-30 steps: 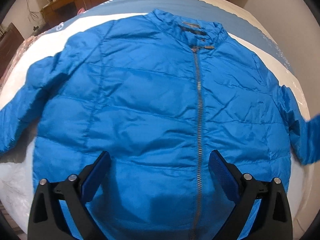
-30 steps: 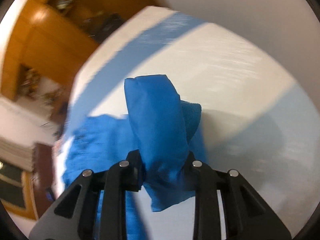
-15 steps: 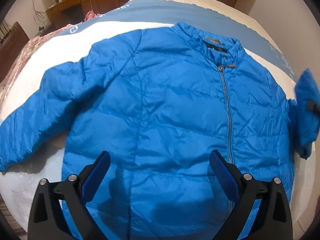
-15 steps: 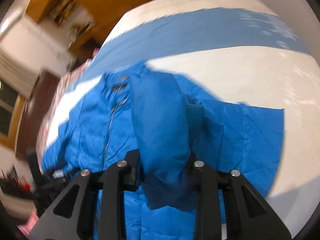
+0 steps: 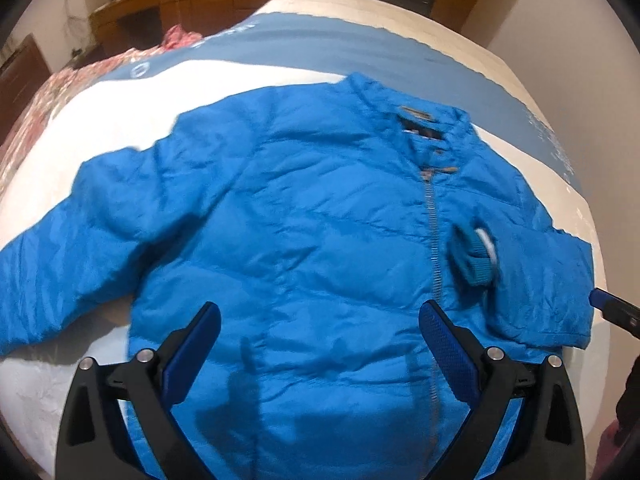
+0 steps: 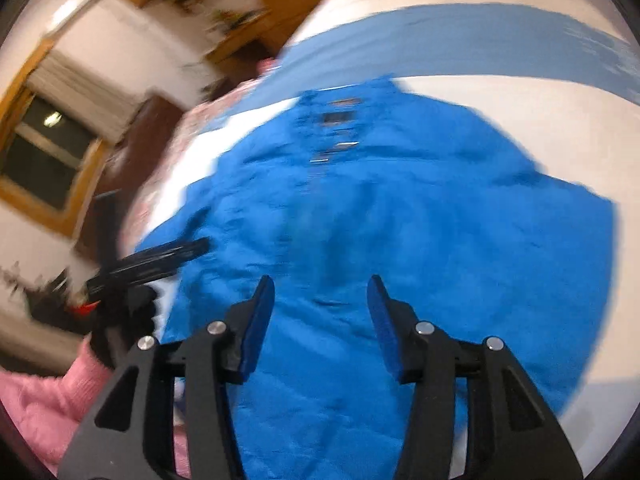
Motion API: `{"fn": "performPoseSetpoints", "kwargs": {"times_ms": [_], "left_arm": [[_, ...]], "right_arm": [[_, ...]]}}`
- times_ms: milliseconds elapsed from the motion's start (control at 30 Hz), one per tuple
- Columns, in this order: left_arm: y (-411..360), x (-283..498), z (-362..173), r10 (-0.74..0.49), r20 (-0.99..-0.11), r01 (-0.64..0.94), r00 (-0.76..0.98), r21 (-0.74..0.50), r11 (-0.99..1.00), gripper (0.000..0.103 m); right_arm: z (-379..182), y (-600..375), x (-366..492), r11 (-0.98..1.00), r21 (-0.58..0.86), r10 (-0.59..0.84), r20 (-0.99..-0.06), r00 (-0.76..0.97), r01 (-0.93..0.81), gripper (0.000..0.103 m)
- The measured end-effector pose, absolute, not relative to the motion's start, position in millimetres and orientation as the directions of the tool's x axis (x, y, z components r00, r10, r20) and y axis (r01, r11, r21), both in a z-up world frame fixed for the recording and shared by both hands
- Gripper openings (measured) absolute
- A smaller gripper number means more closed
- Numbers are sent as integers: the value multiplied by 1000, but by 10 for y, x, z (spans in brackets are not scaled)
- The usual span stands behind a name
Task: Fold large clothes
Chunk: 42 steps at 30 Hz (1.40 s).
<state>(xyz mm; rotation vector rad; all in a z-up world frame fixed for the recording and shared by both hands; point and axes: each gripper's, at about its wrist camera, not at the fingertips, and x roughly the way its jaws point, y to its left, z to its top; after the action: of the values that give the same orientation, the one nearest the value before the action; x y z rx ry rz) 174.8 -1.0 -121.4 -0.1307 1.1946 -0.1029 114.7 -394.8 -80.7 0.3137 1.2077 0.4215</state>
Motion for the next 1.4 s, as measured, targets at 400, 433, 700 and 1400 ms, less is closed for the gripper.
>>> {"fn": "performPoseSetpoints", "kwargs": {"times_ms": [400,433,700,1400], "left_arm": [[-889,2027,-1299,-261,-915,170,309,-217,961,98],[-947,2054,-1321,-269,-916,177,298,-224,958,97],[-1361,2194,-1592,-325,-930,218,171,-286,933,51],[19,2160,-1197,-111,-930,-34,352,-131,991,19]], "right_arm": [[-1019,-4600,994,945,315,270,-900,343,85,50],[-1024,-4606,988,946,311,265,-900,345,86,50],[-1043,-4655,1018,943,317,261,-894,363,103,50],[-1155,-4251,1192,901,433,405,-851,334,11,51]]}}
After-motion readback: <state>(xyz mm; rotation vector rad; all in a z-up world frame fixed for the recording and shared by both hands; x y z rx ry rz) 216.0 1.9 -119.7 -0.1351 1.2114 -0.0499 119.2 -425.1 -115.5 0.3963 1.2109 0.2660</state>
